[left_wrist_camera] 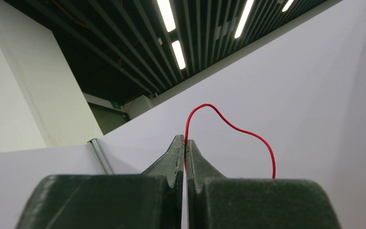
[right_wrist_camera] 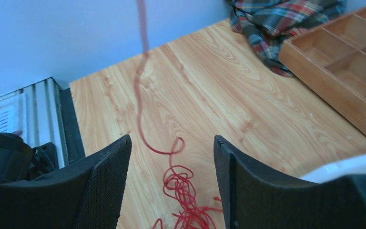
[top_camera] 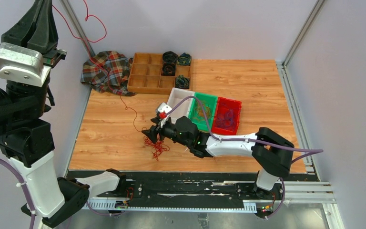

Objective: Untangle the cables

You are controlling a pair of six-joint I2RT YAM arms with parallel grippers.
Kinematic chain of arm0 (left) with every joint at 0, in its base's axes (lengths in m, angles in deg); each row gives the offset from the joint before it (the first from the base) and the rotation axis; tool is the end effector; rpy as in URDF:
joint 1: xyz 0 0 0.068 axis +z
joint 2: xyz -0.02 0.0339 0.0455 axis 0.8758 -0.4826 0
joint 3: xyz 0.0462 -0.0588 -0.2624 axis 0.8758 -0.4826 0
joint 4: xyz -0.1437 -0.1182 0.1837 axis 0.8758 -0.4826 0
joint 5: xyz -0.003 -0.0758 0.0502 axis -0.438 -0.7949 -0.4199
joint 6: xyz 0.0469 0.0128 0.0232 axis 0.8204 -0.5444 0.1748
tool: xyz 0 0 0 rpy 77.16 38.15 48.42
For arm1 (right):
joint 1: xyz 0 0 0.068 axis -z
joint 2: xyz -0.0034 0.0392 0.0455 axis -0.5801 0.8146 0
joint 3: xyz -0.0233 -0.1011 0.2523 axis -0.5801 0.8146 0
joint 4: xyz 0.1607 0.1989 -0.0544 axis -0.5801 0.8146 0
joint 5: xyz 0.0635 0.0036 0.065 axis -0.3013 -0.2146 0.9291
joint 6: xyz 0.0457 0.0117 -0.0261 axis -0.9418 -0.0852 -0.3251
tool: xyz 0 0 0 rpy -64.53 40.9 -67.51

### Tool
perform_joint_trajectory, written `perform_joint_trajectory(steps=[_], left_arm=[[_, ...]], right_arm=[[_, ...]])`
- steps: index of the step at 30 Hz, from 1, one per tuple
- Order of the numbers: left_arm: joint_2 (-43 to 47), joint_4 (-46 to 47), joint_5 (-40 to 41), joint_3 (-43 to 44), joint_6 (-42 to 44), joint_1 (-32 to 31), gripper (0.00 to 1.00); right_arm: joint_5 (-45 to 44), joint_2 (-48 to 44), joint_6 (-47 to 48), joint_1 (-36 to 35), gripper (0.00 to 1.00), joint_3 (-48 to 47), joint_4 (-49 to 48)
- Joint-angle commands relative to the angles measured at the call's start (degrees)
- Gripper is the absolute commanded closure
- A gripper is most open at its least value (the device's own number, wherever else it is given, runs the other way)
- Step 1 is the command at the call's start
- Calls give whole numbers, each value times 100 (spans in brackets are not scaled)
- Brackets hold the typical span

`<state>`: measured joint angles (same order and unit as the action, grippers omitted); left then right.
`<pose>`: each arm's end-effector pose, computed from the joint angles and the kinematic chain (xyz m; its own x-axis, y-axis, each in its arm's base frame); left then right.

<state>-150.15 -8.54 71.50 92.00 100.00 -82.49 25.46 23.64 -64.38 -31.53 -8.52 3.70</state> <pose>0.0472 -0.0235 0.6808 0.8204 0.3037 -0.4844 -0.0495 0.8818 0.4690 0.1515 0.3518 0.2645 -0.0969 0.1028 -0.9900 -0.8935 0.4292 0.1320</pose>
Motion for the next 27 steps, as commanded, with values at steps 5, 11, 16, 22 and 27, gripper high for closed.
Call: perform_joint_trajectory(steps=[5, 11, 16, 22, 27], left_arm=[[174, -376, -79, -205, 297, 5, 100], [574, -586, 102, -1137, 685, 2, 100], [560, -753, 322, -1208, 764, 6, 100], [819, -1338, 507, -1855, 923, 8, 98], [1319, -1639, 895, -3116, 1204, 8, 97]], right_arm=[[841, 586, 192, 62, 36, -367, 182], [494, 892, 164, 92, 42, -391, 360], [304, 1066, 279, 150, 51, -636, 539], [276, 1336, 448, 255, 67, -969, 894], [292, 1434, 493, 379, 80, -921, 936]])
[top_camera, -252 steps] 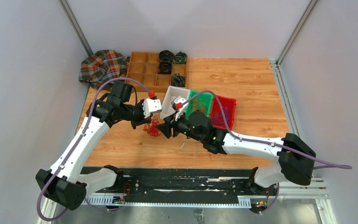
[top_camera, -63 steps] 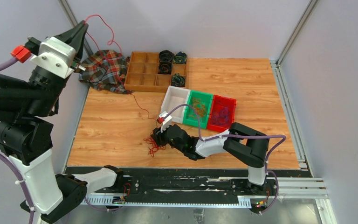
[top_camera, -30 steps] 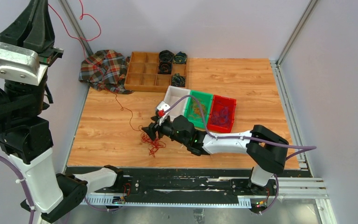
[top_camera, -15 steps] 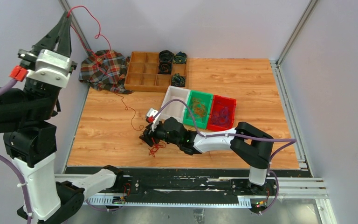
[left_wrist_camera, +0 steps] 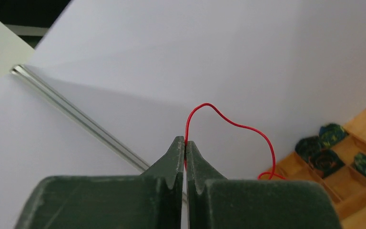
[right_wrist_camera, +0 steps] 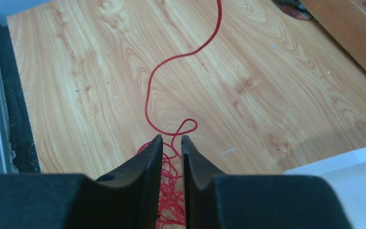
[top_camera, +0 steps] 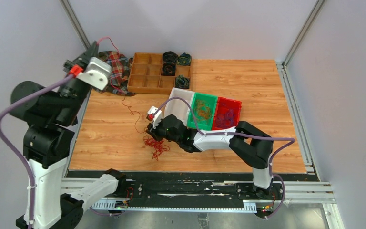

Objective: Untangle the cables

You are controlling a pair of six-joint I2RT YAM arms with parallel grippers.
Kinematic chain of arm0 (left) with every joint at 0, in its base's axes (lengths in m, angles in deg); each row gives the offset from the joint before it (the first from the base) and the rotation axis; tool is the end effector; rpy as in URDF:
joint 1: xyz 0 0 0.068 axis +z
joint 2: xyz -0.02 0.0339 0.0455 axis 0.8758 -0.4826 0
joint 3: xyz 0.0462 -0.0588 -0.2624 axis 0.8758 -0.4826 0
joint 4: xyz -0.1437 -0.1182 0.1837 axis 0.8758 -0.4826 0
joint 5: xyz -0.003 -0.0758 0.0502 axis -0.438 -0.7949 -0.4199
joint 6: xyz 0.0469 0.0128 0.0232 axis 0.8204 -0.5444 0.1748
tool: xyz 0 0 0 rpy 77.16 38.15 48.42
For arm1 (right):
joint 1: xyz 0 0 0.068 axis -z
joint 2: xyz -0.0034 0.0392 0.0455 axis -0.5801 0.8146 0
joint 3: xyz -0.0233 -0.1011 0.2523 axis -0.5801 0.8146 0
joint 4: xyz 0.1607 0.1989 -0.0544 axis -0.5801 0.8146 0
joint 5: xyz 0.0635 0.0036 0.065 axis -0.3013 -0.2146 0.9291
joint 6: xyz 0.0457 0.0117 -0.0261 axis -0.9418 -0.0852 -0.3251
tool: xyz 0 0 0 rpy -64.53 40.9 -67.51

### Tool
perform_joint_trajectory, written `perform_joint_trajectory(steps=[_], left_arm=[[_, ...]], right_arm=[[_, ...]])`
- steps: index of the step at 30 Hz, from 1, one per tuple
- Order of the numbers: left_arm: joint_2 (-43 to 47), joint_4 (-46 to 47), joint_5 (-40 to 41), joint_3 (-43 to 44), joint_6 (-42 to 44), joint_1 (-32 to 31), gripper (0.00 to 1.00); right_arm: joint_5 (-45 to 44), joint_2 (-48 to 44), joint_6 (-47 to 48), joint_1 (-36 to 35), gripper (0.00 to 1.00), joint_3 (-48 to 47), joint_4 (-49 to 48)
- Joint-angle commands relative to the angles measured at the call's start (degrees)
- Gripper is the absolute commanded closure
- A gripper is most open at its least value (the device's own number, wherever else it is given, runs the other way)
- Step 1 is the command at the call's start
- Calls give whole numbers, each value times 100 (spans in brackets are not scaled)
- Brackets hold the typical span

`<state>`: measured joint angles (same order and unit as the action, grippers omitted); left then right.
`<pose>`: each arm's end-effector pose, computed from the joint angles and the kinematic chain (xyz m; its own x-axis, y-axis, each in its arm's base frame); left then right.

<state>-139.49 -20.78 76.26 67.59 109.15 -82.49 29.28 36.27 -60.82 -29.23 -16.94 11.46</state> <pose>0.0871 -0.0359 0.5947 0.5335 0.5506 -0.6421 0.0364 0.7435 0.6678 0.1831 0.3882 0.2126 -0.1290 -0.1143 -0.9850 -0.9031 0.4238 0.0691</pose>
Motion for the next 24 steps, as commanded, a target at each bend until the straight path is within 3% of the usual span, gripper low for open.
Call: perform_joint_trajectory(steps=[1, 8, 14, 21, 24], left_arm=[[321, -524, 507, -937, 375, 11, 97], [649, -691, 1065, -3385, 1208, 196, 94], [195, -656, 549, -4480, 1498, 1074, 91], [-287, -1466, -557, -5108, 1632, 1352, 64], [-351, -1663, -965, -5400, 2090, 1352, 44]], right_arm=[[-89, 163, 142, 168, 83, -54, 153], [-168, 121, 36, 262, 90, 68, 158], [-290, -177, -148, 312, 89, 527, -153], [-420, -594, -357, 316, 88, 1168, -501], [-439, -731, -452, 316, 86, 1338, -555]])
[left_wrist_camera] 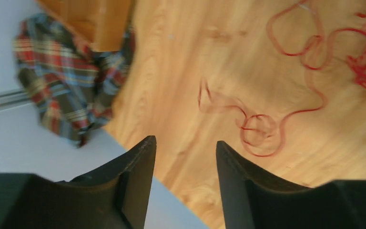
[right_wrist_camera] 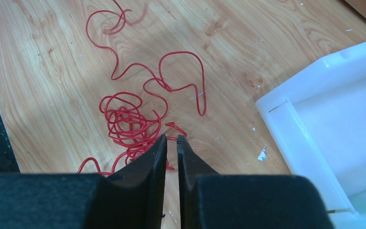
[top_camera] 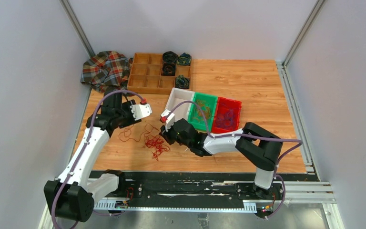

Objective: Untangle the cables

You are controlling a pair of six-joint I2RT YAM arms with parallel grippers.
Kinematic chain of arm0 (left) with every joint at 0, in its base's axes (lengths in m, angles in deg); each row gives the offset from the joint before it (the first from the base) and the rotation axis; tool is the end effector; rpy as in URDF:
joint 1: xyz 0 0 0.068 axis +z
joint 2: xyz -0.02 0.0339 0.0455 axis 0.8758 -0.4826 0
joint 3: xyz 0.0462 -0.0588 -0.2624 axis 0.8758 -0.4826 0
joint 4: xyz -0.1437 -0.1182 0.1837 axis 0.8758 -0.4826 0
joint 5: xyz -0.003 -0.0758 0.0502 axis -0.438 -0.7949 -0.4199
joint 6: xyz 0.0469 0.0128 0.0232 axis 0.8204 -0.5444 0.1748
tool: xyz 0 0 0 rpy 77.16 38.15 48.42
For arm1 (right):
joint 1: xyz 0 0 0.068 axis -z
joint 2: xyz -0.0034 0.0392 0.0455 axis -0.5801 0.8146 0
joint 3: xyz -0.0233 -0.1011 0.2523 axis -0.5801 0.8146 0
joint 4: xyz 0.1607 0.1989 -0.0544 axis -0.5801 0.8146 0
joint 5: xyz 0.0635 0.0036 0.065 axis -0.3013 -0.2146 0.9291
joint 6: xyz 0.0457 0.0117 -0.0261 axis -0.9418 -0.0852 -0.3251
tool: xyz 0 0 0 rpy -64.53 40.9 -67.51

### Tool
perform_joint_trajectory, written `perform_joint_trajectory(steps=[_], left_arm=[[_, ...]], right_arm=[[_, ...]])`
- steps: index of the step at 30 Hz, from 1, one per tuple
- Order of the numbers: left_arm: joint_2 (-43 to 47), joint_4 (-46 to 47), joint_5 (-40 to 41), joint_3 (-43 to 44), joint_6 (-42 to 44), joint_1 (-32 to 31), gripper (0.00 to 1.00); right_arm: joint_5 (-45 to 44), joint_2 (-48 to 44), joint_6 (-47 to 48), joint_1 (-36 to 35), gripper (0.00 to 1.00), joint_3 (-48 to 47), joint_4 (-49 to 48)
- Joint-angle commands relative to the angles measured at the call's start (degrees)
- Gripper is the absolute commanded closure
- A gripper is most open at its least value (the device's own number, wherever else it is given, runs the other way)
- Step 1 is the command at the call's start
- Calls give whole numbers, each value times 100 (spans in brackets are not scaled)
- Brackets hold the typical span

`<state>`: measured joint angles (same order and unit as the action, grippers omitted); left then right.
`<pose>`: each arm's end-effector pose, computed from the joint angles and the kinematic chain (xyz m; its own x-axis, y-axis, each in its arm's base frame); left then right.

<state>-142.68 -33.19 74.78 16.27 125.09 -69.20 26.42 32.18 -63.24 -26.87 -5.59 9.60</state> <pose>0.2099 -0.0324 0.2929 -0.1718 0.9053 -0.3884 0.7021 0.3891 0.5963 0.1826 0.3453 0.1821 -0.2109 -0.1658 -0.9634 -0.8508 0.5163 0.0974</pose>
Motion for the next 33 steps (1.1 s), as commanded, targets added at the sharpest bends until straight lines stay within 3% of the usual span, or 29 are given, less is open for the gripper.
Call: perform_joint_trajectory(steps=[1, 4, 7, 14, 28, 31, 33], left_arm=[[-109, -519, -872, -309, 686, 23, 40], [-494, -727, -805, -204, 856, 23, 31], [-868, -1274, -1300, 87, 777, 23, 14], [-1081, -1354, -1775, -245, 798, -386, 12], [-2309, -1, -1932, -75, 451, -498, 23], [-2428, 16, -1937, -82, 540, -538, 34], [-2471, 26, -1903, -111, 635, -538, 49]], right_arm=[[-160, -363, -233, 80, 85, 256, -395], [-221, -454, -278, 80, 84, 426, -470], [-278, -462, -283, 89, 84, 485, -483], [-303, -521, -360, 133, 84, 584, -522], [-331, -589, -675, 168, 84, 846, -812], [-300, -568, -763, 189, 85, 874, -906], [-266, -546, -828, 202, 85, 900, -982]])
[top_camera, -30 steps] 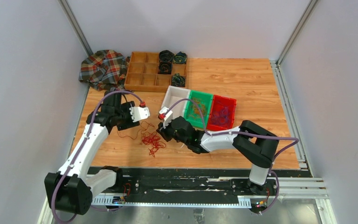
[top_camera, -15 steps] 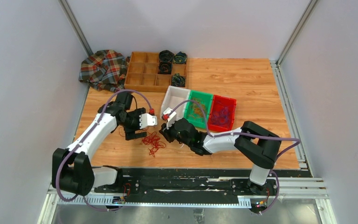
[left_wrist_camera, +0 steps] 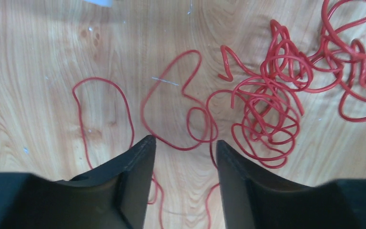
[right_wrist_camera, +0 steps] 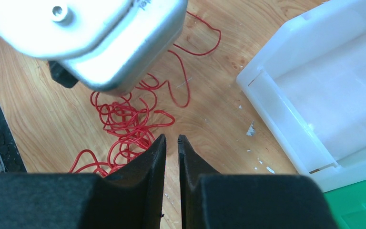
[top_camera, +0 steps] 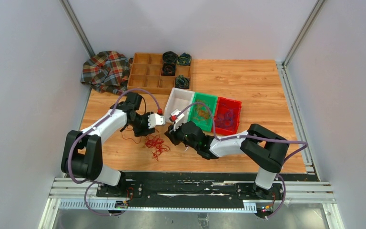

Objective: Untangle the cables

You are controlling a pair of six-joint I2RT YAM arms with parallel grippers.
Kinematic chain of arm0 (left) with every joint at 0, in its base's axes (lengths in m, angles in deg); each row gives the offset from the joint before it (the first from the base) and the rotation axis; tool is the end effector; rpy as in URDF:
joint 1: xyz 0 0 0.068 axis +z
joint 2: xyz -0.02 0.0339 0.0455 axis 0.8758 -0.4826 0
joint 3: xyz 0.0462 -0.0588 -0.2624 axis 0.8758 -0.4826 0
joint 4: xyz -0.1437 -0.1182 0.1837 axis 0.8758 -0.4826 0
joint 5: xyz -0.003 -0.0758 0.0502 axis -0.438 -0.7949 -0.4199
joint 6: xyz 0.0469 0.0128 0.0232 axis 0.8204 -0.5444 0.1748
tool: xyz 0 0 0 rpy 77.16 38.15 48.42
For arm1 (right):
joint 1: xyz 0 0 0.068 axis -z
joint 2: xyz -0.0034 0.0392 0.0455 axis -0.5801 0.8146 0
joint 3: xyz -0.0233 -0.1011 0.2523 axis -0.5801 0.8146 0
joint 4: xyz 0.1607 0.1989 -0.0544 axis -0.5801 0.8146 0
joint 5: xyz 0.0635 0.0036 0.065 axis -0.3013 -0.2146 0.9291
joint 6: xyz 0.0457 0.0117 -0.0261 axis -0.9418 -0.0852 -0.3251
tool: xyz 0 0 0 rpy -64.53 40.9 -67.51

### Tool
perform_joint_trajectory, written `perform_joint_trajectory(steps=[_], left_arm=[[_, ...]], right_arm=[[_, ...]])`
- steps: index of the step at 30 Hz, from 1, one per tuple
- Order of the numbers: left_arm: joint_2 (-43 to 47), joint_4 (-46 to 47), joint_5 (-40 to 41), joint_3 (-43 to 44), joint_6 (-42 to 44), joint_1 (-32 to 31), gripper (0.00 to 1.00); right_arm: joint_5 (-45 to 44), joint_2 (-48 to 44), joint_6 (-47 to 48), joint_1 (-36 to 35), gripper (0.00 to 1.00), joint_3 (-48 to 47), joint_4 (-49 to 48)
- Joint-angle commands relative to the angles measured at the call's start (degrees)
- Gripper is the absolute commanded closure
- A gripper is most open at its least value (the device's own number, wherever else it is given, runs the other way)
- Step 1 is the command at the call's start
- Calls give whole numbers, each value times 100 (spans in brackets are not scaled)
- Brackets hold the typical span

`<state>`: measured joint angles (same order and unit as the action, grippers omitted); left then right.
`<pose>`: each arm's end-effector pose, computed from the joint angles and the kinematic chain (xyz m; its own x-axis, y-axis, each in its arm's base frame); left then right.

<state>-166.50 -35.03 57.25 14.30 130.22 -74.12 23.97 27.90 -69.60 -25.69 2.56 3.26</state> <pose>0.2486 -0.0709 0.1915 -0.0858 0.8920 -0.4438 0.9778 0.1608 0.1341 0.1768 0.3150 0.1782 -0.2813 -0.0576 -0.9579 -0.7936 0.5751 0.1985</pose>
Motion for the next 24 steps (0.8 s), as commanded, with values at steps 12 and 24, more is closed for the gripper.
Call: perform_joint_trajectory(steps=[12, 24], left_arm=[[1212, -671, 181, 772, -44, -46, 99], [2403, -1408, 429, 2278, -360, -43, 99]], right_arm=[[56, -255, -350, 81, 68, -32, -633], [515, 204, -431, -63, 35, -1005, -793]])
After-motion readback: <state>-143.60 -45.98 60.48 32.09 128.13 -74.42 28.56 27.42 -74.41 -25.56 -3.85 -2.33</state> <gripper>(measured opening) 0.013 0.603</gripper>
